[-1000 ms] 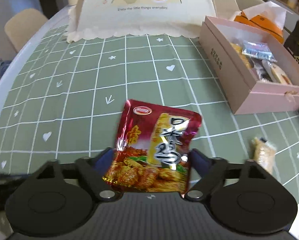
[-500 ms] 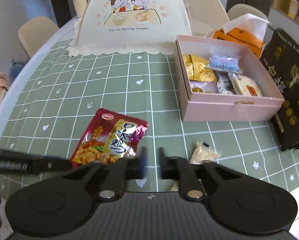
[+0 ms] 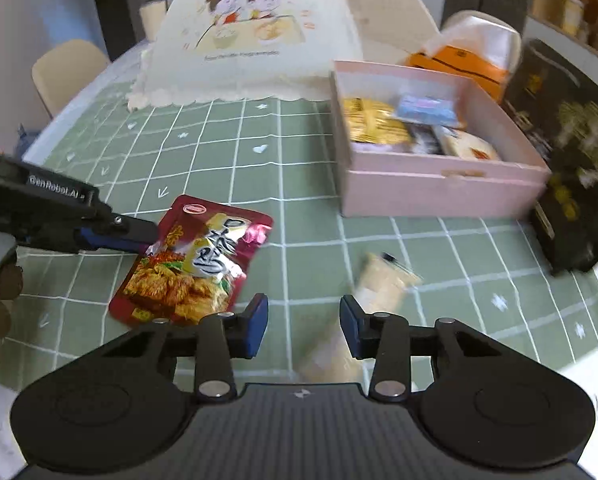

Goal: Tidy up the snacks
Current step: 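Grasp the red bag with the left tool while the right tool releases it, then carry the red bag with the left tool while the right tool grasps the beige bar, then drop the red bag into the pink box with the left tool while the right tool drops the bar in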

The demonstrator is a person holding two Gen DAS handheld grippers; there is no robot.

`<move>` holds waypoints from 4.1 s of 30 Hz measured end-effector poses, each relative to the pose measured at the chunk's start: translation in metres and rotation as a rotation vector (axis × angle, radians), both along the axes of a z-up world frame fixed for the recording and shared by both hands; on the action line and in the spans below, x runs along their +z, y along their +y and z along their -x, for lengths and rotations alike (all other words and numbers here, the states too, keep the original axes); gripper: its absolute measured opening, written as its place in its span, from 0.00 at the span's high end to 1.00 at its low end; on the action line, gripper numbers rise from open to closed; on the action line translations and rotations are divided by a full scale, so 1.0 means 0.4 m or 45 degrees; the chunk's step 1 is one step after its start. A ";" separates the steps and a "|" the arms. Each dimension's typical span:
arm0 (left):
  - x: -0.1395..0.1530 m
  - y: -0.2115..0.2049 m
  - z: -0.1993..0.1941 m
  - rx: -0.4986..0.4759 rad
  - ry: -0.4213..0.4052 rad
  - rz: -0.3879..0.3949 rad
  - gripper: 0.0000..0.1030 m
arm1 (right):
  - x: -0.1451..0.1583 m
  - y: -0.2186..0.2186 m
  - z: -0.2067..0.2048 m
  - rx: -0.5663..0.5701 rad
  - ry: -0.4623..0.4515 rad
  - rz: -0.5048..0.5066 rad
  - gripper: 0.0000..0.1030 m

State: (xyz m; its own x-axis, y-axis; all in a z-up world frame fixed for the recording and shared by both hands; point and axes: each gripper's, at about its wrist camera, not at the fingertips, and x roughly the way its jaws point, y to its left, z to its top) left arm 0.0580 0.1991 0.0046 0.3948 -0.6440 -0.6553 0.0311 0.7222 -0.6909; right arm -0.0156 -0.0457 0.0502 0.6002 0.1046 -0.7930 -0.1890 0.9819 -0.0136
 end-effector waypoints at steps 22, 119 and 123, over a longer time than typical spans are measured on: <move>0.069 -0.295 -0.019 -0.346 -0.104 -0.233 0.75 | 0.001 -0.080 0.073 0.039 -0.004 -0.045 0.44; 0.073 -0.419 0.151 0.139 -0.290 -0.683 0.73 | 0.101 -0.315 -0.152 -0.011 -0.195 -0.120 0.24; 0.042 -0.438 0.155 0.182 -0.343 -0.746 0.73 | -0.006 -0.299 -0.106 0.001 -0.118 -0.065 0.24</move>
